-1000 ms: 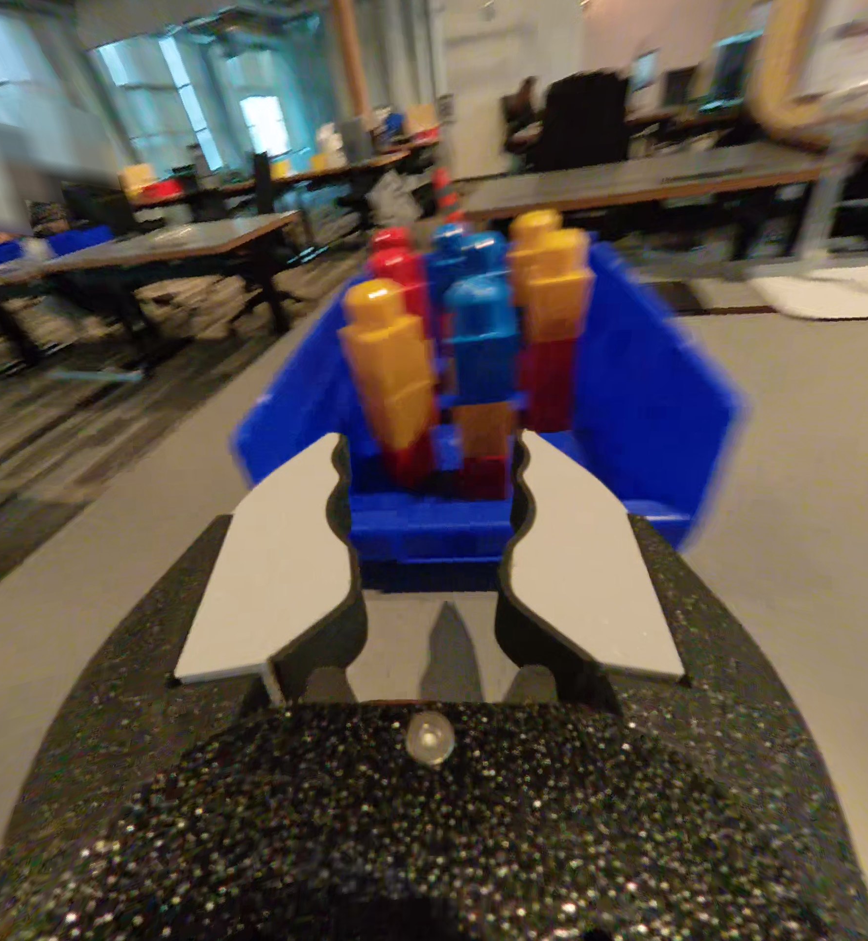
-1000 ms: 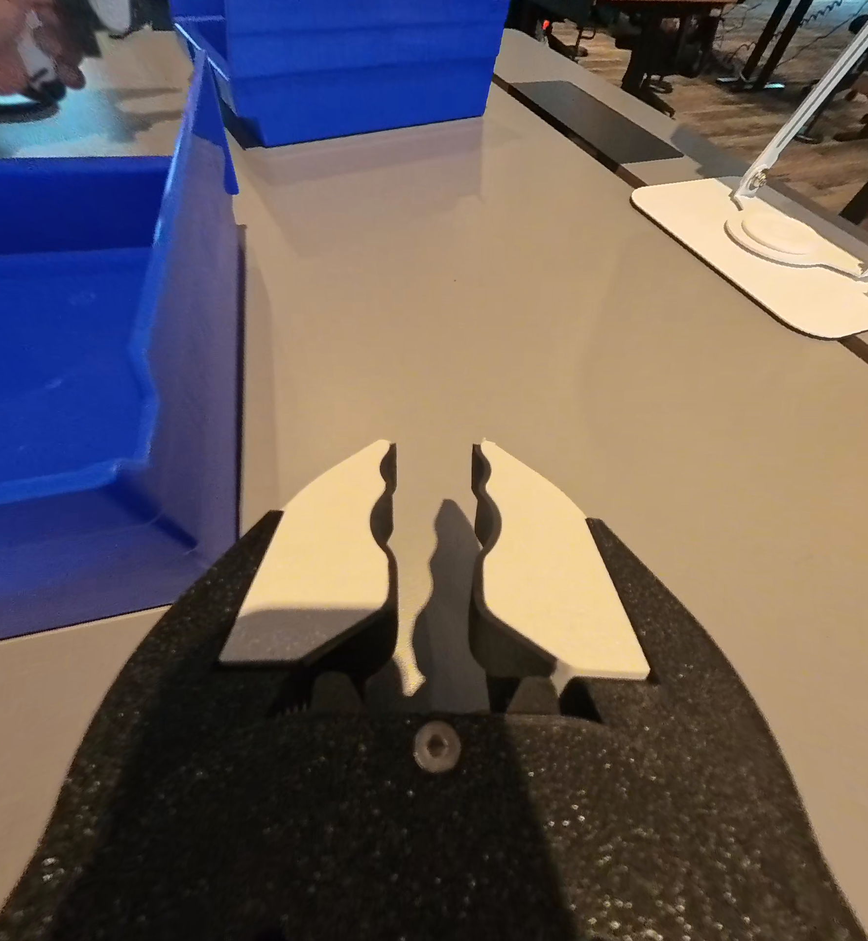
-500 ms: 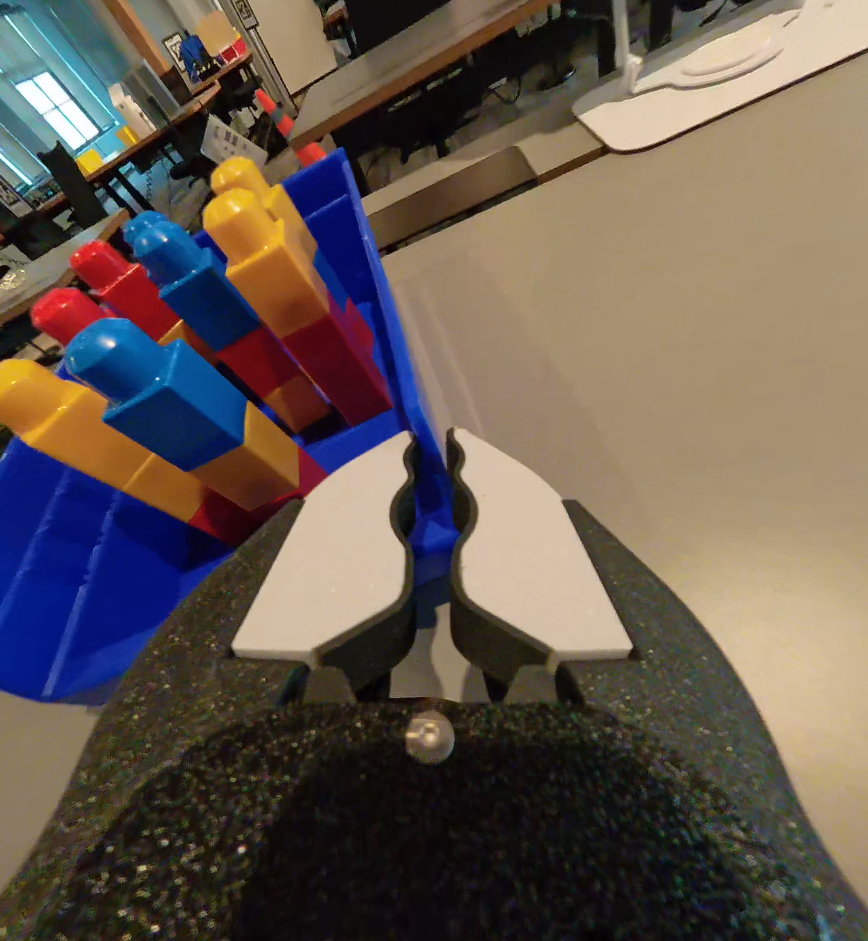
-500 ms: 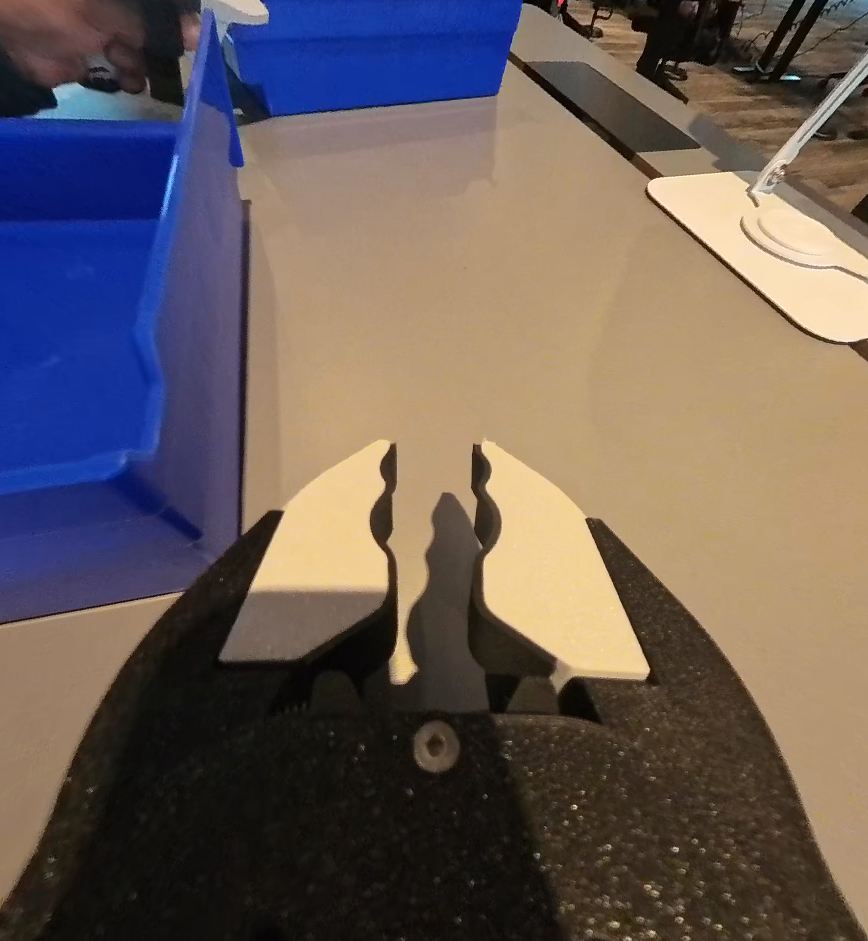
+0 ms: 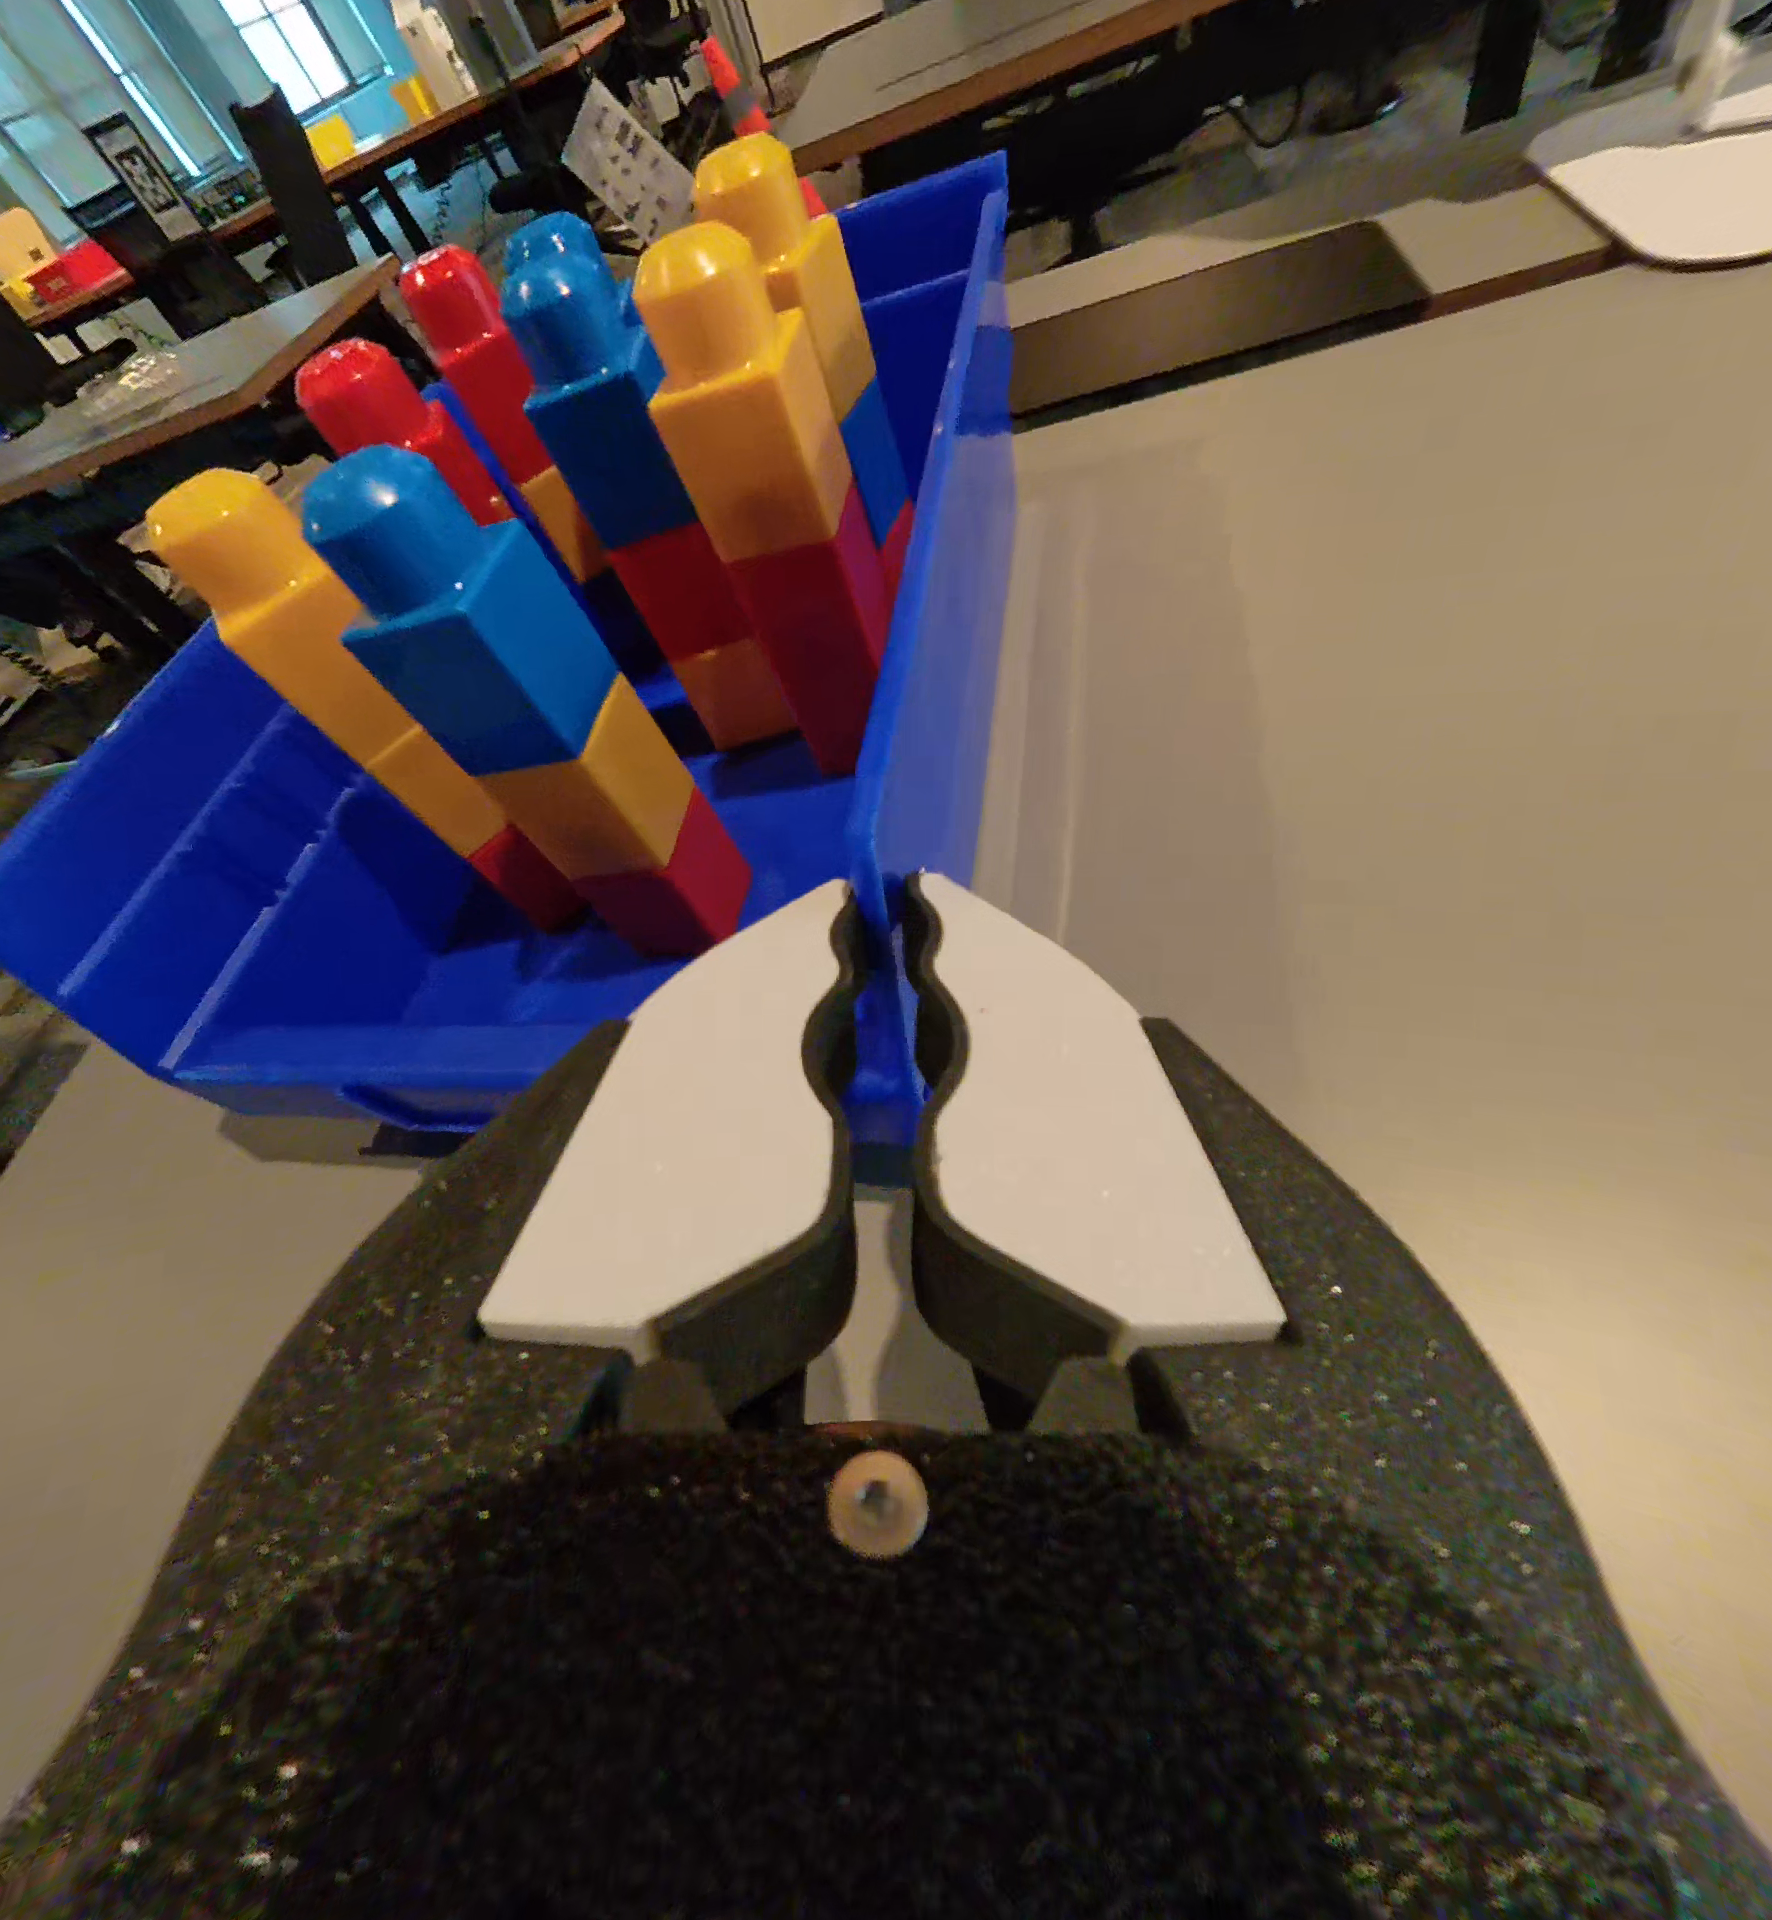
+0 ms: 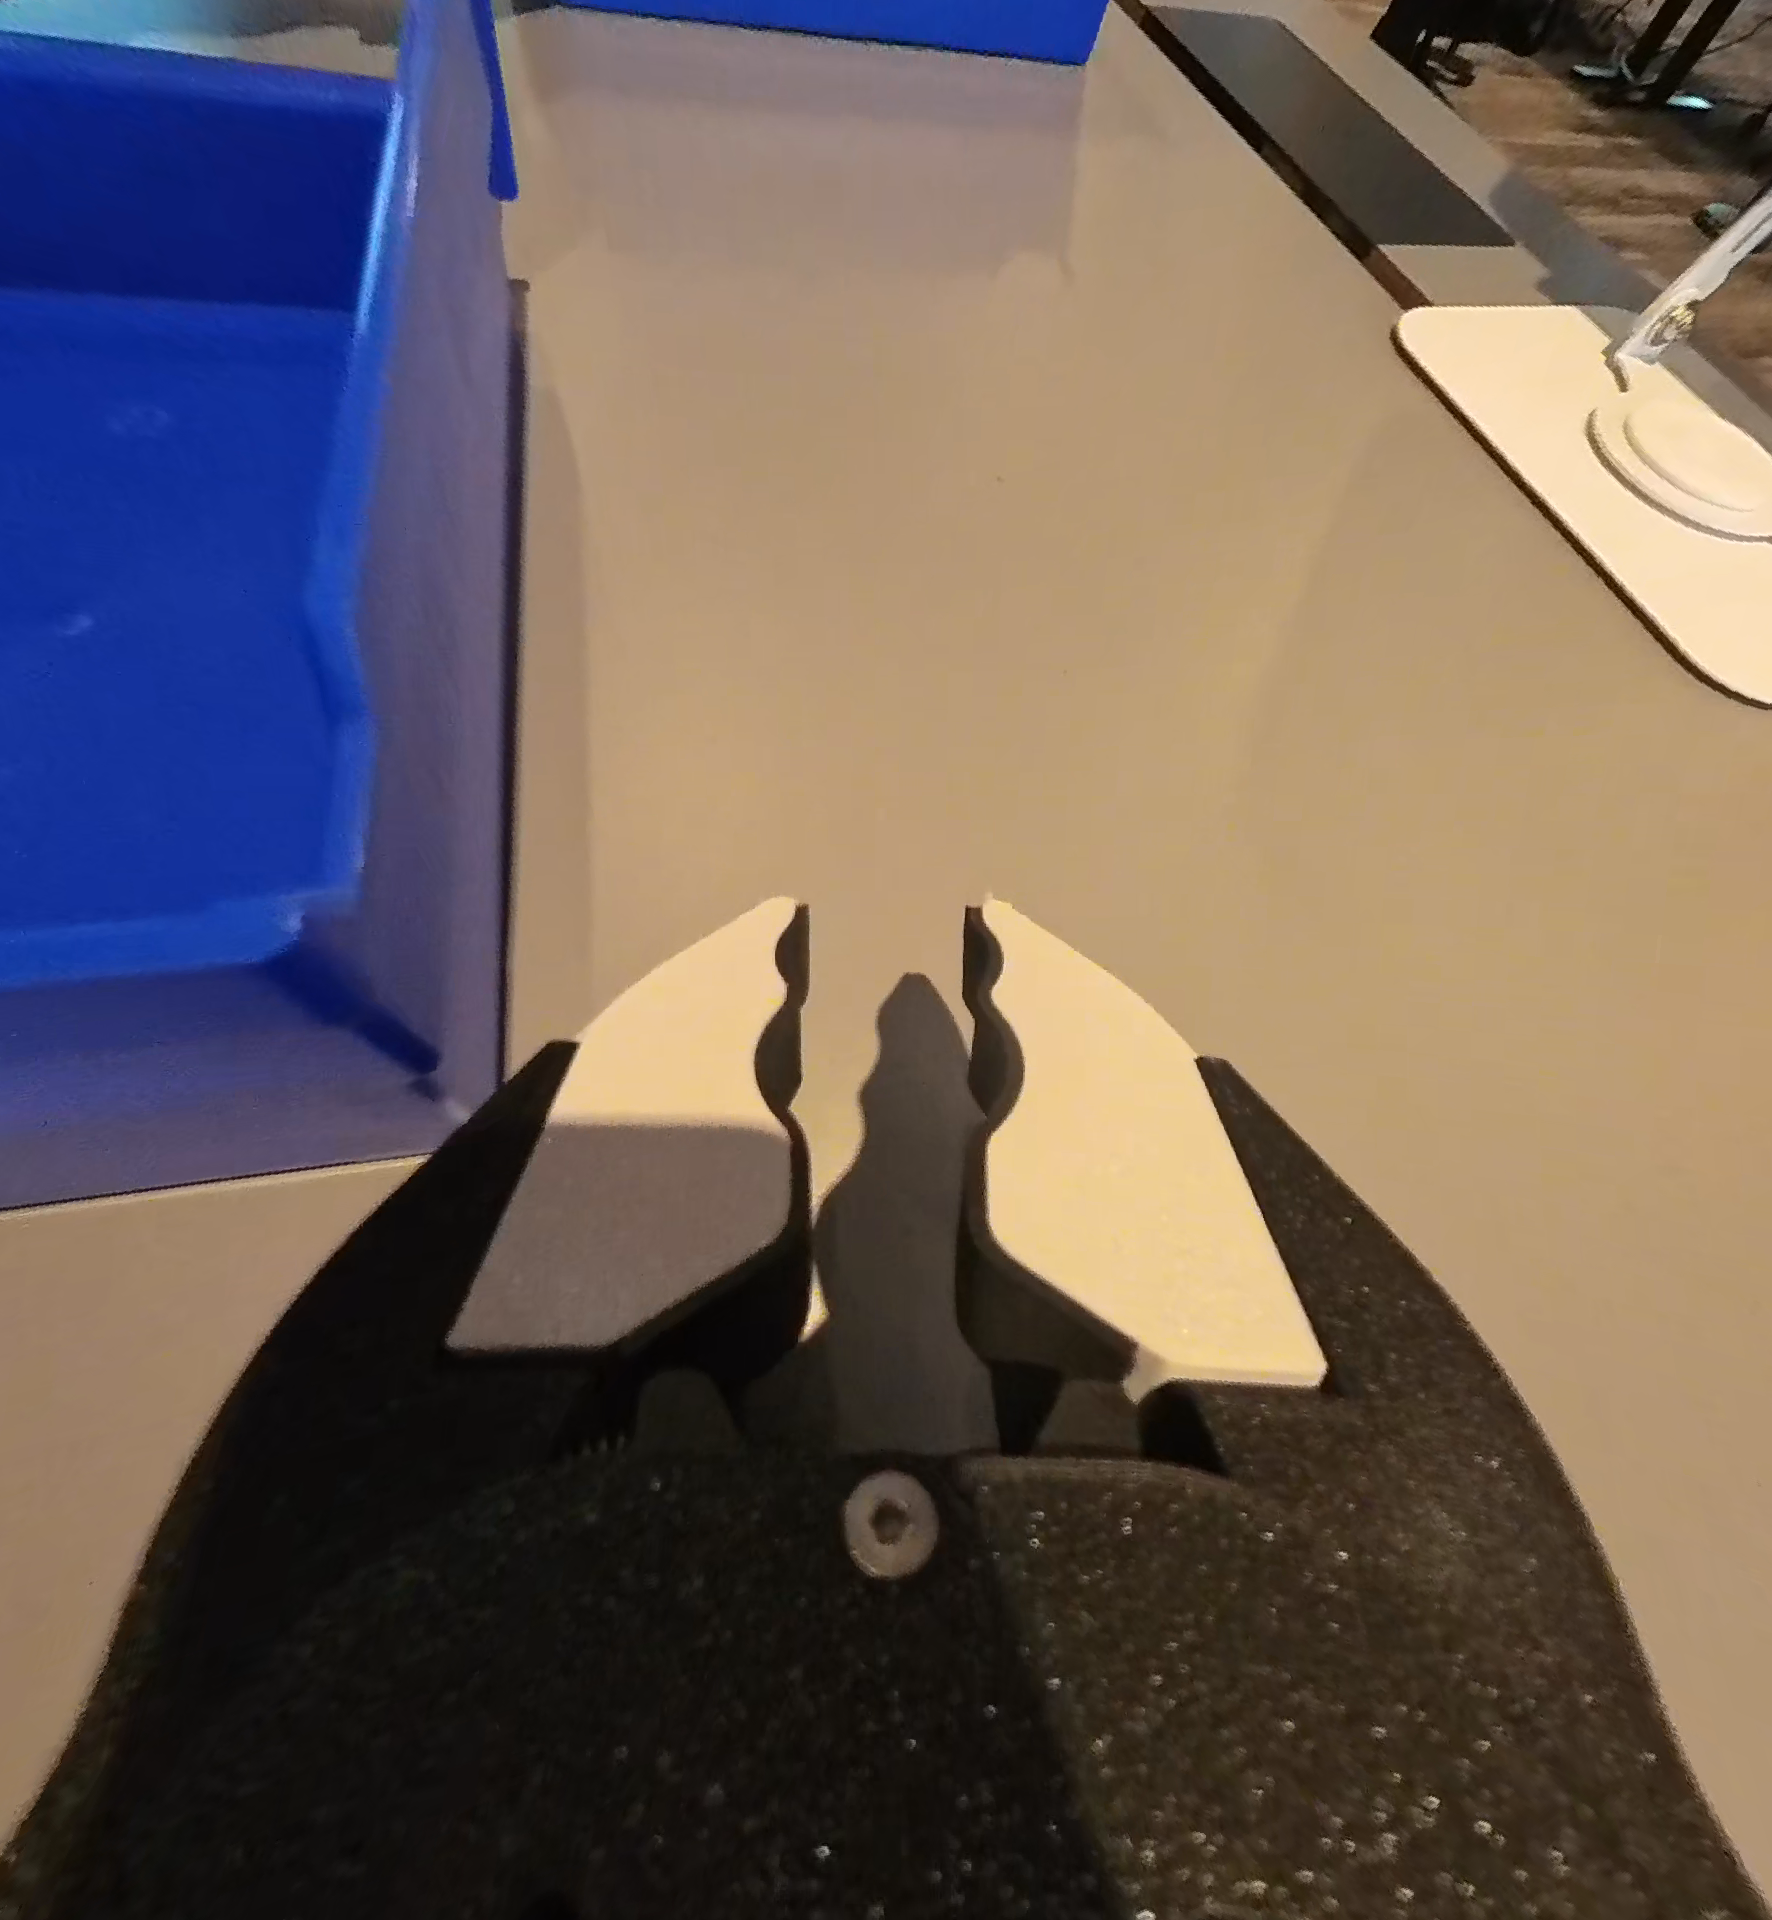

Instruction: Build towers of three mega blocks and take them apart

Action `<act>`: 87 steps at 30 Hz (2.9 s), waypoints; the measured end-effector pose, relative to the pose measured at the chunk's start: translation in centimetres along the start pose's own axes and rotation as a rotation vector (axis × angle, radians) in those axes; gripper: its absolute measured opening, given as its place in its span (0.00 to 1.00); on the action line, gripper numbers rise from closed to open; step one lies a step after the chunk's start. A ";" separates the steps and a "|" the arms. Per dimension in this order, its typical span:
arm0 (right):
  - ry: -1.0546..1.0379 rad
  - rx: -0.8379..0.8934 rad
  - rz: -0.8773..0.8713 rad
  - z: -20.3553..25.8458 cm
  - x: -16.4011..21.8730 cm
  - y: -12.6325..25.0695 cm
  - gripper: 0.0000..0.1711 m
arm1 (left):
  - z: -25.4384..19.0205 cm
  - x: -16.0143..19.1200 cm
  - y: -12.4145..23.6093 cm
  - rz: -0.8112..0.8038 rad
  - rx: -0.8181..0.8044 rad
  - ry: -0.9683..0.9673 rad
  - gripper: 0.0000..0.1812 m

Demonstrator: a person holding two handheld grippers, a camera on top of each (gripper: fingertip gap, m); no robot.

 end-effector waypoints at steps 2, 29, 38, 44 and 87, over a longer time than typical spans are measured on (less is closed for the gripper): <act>0.001 0.001 0.002 0.0 0.0 0.0 0.16 | 0.7 0.1 -0.2 0.003 -0.008 0.017 0.03; -0.107 0.133 -0.001 -0.8 0.8 2.3 0.18 | 1.8 0.9 0.0 -0.093 -0.130 0.089 0.21; -0.159 0.012 -0.218 5.6 -3.2 11.9 0.14 | -3.1 1.6 3.8 -0.278 -0.089 -0.177 0.24; -0.333 -0.040 0.182 10.4 -3.2 11.4 0.19 | -5.2 1.6 3.1 -0.233 -0.037 -0.310 0.23; -0.335 0.903 0.416 15.3 -1.4 8.7 0.44 | -6.7 2.6 4.4 -0.242 0.020 -0.449 0.12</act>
Point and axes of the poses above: each gripper's, where its closed fingertips meet, y back along the fingers, x out of its underside, z = x × y across the jaws, the point moved 8 cm from there along y, back along the fingers, and after that the axes turned 12 degrees about z, right-handed, at the moved point
